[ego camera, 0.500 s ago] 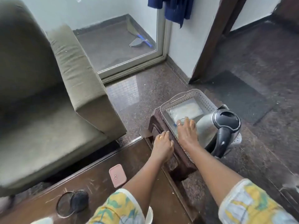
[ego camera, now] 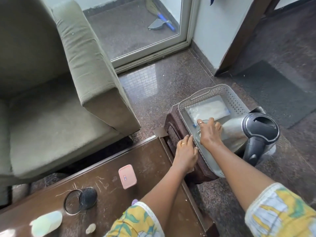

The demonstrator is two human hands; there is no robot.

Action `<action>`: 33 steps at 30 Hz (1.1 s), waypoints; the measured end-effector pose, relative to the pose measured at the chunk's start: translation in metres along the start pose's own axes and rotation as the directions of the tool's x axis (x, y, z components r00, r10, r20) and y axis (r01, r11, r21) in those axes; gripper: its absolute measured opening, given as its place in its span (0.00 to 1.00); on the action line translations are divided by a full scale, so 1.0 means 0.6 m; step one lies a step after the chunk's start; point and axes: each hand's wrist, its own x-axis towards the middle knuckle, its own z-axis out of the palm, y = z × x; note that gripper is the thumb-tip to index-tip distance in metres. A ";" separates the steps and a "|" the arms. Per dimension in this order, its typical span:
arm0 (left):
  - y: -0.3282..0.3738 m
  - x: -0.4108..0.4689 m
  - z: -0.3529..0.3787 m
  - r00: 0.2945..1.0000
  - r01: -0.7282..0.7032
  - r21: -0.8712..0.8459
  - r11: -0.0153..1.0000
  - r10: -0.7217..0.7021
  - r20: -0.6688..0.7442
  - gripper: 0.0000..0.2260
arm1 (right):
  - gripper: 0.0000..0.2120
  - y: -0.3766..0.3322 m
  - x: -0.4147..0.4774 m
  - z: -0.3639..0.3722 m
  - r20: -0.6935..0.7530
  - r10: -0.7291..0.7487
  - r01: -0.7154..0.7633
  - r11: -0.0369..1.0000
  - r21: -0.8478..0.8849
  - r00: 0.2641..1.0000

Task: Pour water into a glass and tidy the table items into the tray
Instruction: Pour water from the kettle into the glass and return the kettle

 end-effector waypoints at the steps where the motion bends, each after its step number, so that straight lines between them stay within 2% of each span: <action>1: 0.000 -0.006 -0.001 1.000 0.015 -0.032 0.999 -0.015 -0.003 0.23 | 0.14 -0.002 -0.004 -0.003 -0.025 0.003 -0.003 1.000 0.012 1.000; 3: -0.006 -0.018 -0.004 0.999 0.032 -0.082 0.996 -0.033 -0.016 0.23 | 0.15 -0.008 -0.014 -0.015 -0.072 -0.004 0.004 1.000 0.008 0.997; 9: -0.037 -0.065 -0.014 0.988 0.106 -0.216 0.971 -0.127 -0.087 0.23 | 0.28 -0.054 -0.062 -0.072 -0.173 -0.056 0.062 0.998 0.029 0.983; 13: -0.087 -0.110 -0.005 0.964 0.200 -0.284 0.938 -0.240 -0.114 0.23 | 0.34 -0.110 -0.113 -0.054 -0.129 -0.168 0.180 0.979 0.096 0.977; 17: -0.156 -0.148 0.016 0.937 0.304 -0.306 0.902 -0.341 -0.072 0.26 | 0.36 -0.161 -0.163 0.034 -0.024 -0.289 0.289 0.946 0.148 0.957; 20: -0.200 -0.168 0.028 0.894 0.402 -0.424 0.812 -0.448 -0.009 0.27 | 0.37 -0.185 -0.193 0.115 0.101 -0.319 0.297 0.936 0.189 0.942; 23: -0.237 -0.186 0.038 0.837 0.502 -0.493 0.711 -0.542 0.071 0.32 | 0.39 -0.192 -0.210 0.183 0.163 -0.354 0.324 0.928 0.186 0.921; 29: -0.270 -0.193 0.060 0.847 0.466 -0.597 0.653 -0.525 0.087 0.34 | 0.40 -0.188 -0.217 0.255 0.145 -0.403 0.384 0.912 0.143 0.904; 33: -0.269 -0.194 0.066 0.825 0.462 -0.642 0.612 -0.561 0.060 0.33 | 0.42 -0.190 -0.214 0.271 0.148 -0.446 0.430 0.894 0.126 0.883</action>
